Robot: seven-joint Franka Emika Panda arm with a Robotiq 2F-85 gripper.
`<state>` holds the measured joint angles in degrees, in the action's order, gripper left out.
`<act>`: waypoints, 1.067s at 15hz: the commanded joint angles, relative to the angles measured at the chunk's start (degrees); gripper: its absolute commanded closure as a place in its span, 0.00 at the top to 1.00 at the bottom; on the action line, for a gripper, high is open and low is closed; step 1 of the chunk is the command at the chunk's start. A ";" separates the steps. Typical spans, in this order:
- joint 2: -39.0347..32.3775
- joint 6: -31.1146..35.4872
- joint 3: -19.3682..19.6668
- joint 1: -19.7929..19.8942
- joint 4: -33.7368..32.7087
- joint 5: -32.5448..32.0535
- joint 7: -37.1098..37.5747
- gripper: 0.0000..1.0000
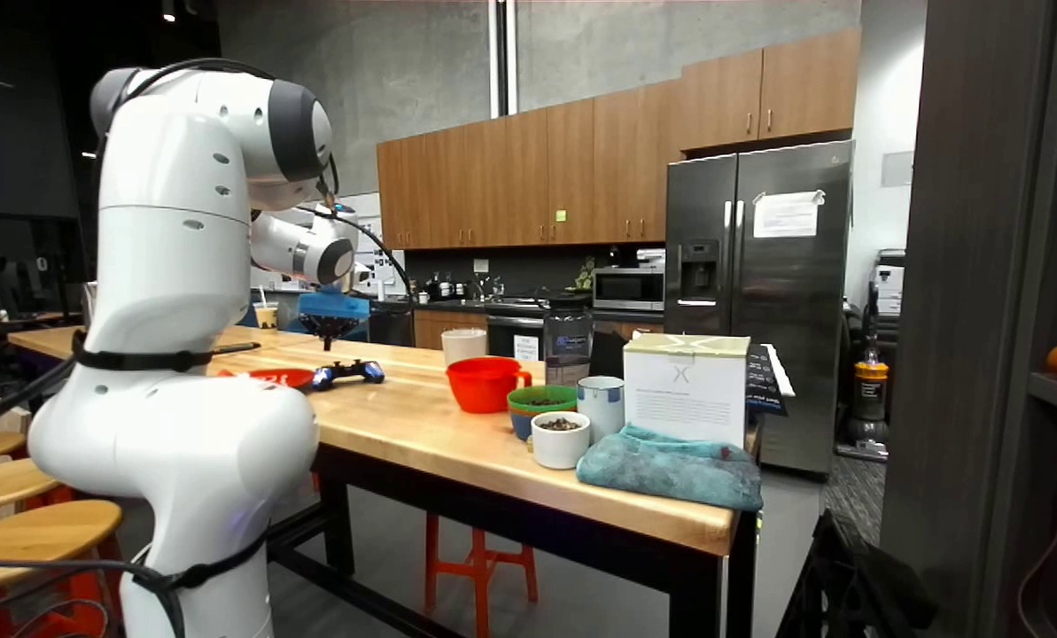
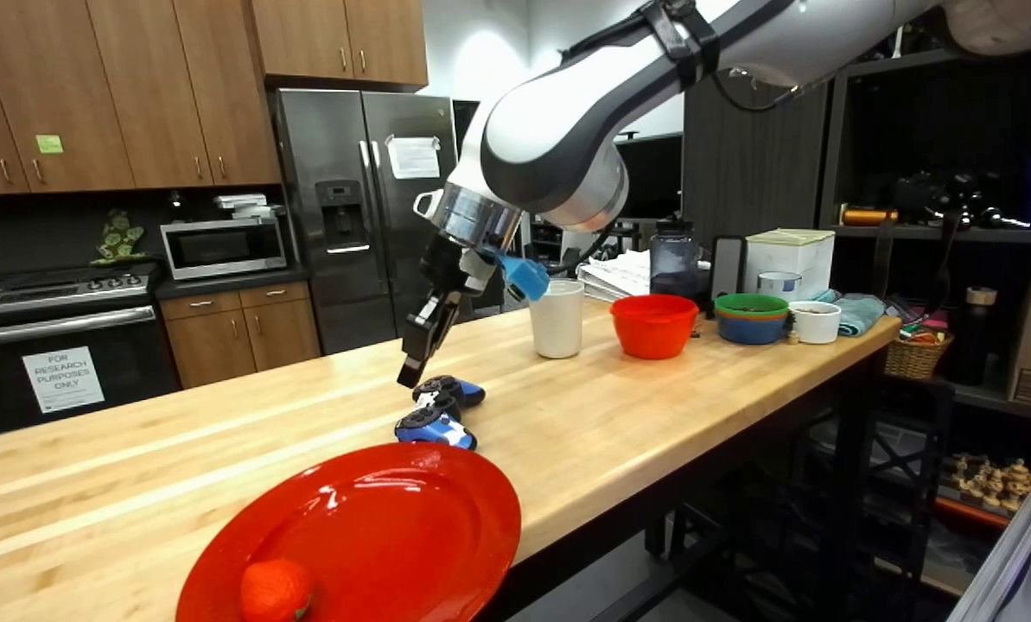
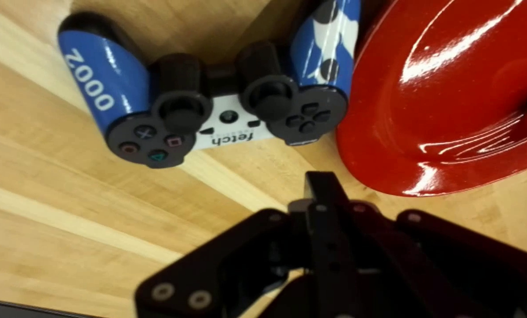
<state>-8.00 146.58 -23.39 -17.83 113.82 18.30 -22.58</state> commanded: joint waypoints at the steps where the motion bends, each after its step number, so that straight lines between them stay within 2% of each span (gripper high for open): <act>1: -0.23 0.79 0.08 0.02 1.76 -1.62 -1.90 0.00; 5: 0.53 -2.69 3.37 0.27 3.00 -16.34 0.24 0.00; 9: 1.80 -7.21 6.24 0.85 1.70 -28.25 0.96 0.00; 12: 2.76 -11.98 7.66 1.37 1.15 -34.00 1.56 0.00; 16: 4.28 -19.86 8.30 1.95 1.14 -36.65 1.16 0.00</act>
<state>-6.13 132.35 -15.48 -16.14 114.53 -16.34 -21.88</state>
